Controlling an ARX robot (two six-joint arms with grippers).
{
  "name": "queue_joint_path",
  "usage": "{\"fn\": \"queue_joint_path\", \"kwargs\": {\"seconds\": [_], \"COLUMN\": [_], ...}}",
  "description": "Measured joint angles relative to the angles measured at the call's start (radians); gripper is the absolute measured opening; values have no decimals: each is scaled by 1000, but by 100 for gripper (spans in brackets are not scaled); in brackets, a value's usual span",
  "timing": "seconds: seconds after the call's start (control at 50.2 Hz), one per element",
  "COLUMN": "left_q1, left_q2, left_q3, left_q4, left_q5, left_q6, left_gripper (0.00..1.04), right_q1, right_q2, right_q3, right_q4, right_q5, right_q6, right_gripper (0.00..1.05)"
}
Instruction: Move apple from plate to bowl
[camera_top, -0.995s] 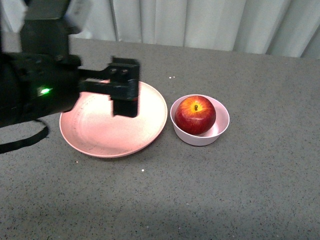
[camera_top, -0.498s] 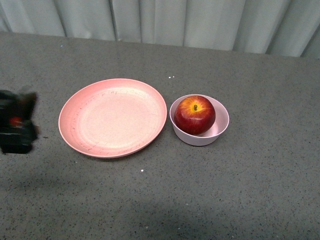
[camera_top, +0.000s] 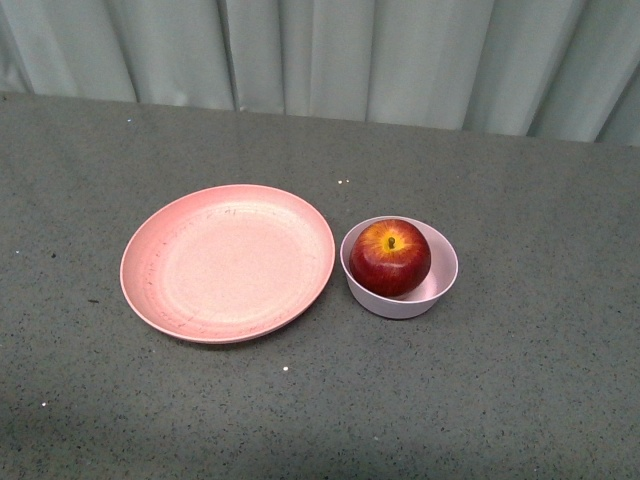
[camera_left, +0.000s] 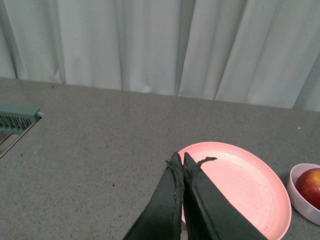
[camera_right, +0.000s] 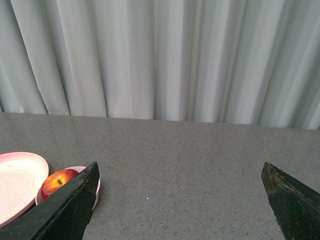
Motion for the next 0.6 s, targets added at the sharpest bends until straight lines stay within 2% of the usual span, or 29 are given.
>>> {"fn": "queue_joint_path", "kwargs": {"seconds": [0.08,0.119,0.239,0.597], "left_q1": [14,57,104,108], "left_q2": [-103,-161,-243,-492], "left_q3": [0,0,0,-1], "left_q4": [-105,-153,-223,-455], "left_q5": [14,80,96,105], "left_q6": [0,1,1,2], "left_gripper": [4,4,4,4], "right_q1": [0,0,0,0], "right_q2": [0,0,0,0], "right_q3": [0,0,0,0], "right_q4": [0,0,0,0], "right_q5": [0,0,0,0], "right_q6": [0,0,0,0], "right_gripper": [95,95,95,95]}}
